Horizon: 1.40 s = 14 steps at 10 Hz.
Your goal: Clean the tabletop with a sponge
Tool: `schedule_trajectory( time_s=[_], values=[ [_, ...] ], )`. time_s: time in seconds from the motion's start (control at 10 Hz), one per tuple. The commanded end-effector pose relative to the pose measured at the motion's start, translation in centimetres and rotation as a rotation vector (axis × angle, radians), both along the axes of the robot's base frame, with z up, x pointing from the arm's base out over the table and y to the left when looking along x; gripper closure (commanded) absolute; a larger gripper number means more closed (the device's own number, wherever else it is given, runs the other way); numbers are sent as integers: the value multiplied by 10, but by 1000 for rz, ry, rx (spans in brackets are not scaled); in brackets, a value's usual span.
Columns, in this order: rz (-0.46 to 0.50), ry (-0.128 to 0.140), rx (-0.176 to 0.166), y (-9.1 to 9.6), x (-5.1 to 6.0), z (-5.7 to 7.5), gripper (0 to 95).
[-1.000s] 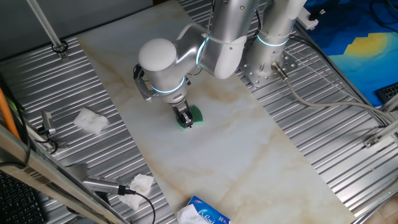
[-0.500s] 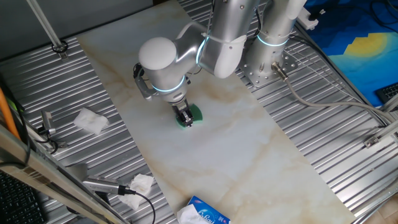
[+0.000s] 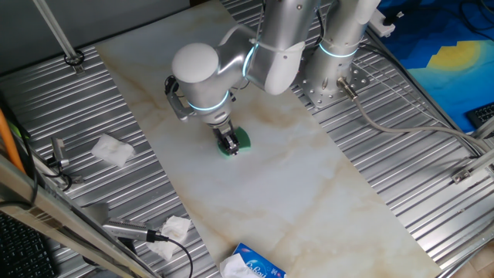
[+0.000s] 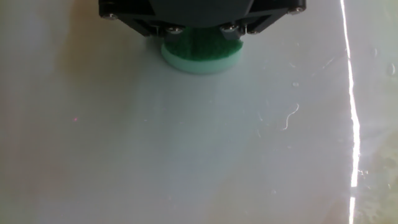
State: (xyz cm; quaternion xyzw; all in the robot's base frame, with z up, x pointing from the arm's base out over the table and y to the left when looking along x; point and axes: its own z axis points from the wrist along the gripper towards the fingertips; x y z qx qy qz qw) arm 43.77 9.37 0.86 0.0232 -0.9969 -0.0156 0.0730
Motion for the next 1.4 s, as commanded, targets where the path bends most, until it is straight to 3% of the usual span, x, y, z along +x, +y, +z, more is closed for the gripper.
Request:
schedule_trajectory(
  time_s=[0.1,1.0,1.4],
  values=[
    [6,2,1,-4,2,2,570],
    [58,-6,20,-43,6,0,570],
    [26,-4,50,-41,5,-1,570]
  ],
)
